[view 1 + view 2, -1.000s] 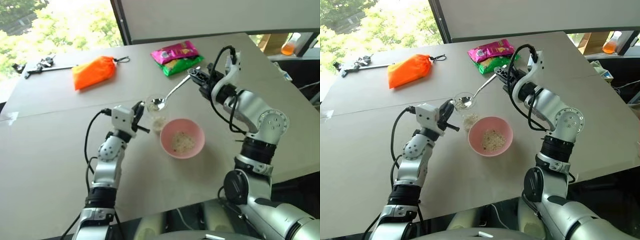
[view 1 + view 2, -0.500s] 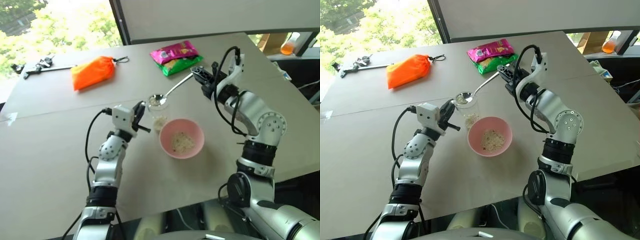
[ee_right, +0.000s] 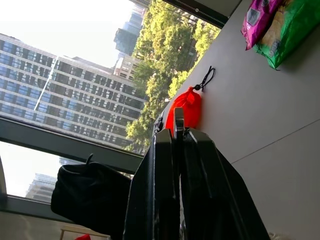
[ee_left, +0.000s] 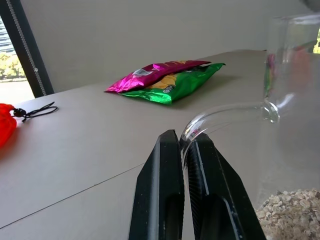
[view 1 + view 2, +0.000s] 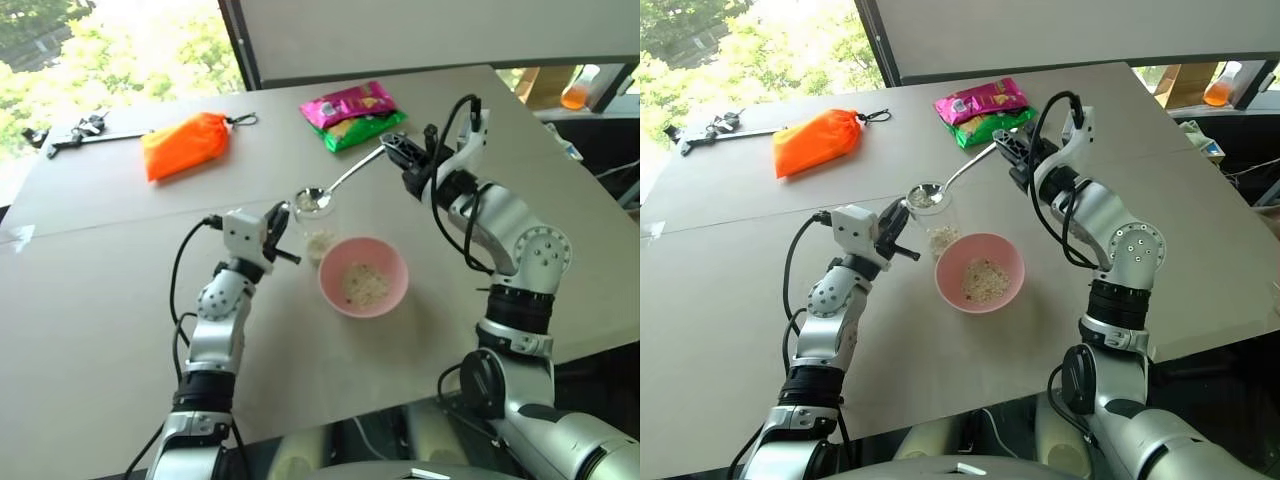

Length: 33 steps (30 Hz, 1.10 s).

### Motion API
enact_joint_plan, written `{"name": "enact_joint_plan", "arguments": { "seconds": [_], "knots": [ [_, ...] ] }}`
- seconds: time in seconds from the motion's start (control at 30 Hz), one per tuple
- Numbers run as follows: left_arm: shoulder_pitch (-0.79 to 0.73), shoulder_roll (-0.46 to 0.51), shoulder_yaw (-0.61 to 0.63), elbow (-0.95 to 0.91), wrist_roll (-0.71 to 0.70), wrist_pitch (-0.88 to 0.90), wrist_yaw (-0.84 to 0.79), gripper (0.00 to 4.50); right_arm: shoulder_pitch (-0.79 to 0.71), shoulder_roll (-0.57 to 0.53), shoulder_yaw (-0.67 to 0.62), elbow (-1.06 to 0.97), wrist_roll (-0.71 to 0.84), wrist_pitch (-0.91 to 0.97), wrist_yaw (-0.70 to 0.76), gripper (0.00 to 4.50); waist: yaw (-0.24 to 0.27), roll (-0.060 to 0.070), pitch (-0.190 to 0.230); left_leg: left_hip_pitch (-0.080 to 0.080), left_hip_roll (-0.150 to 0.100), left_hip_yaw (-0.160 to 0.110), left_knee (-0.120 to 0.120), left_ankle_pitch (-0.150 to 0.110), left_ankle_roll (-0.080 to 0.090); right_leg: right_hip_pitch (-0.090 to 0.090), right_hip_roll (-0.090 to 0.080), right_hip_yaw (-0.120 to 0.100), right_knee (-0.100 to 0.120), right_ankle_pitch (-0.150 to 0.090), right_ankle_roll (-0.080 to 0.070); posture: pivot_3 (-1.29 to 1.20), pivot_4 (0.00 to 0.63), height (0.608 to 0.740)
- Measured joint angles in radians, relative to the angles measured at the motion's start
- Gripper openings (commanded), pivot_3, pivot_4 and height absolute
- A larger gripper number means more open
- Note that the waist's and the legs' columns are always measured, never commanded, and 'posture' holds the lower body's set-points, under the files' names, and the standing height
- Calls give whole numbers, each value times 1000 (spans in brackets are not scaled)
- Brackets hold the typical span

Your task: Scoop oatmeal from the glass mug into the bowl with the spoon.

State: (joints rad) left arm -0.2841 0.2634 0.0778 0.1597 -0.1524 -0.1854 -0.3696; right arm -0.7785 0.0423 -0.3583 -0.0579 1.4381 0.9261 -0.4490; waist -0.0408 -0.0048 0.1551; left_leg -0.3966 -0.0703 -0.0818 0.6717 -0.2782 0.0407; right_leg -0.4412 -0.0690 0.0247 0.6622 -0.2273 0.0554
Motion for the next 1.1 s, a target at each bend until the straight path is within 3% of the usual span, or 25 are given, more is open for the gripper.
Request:
{"name": "enact_joint_plan", "arguments": {
  "seconds": [0.27, 0.67, 0.93, 1.1],
  "knots": [
    [-3, 1, 0, 6, 0, -1, 0, 49, 10, -34, -3, -2, 125, -34, -20, 0, 0, 0, 0, 0, 0, 0, 0, 0, 0, 0, 0, 0, 0, 0, 0, 0, 150, 740],
    [-4, 6, 2, 9, 1, -3, 0, 49, 173, -300, 89, -96, 356, 52, 55, 0, 2, 0, 0, 0, 0, 1, 0, 0, 1, 0, 0, 1, 0, 0, 0, 0, 150, 740],
    [-5, 7, 1, 12, 2, -4, -2, 49, 200, -451, 230, -143, 177, 98, 206, 0, 4, 0, 0, 0, 1, 2, 0, 0, 1, 1, 0, 1, 0, 0, 0, 0, 150, 740],
    [-10, 10, 1, 19, 1, -7, -7, 49, 154, -592, 335, -212, -67, 106, 385, 0, 6, 0, 0, 0, 1, 2, 2, -1, 1, 1, 0, 1, 0, 0, 0, 0, 150, 740]
  ]
}}
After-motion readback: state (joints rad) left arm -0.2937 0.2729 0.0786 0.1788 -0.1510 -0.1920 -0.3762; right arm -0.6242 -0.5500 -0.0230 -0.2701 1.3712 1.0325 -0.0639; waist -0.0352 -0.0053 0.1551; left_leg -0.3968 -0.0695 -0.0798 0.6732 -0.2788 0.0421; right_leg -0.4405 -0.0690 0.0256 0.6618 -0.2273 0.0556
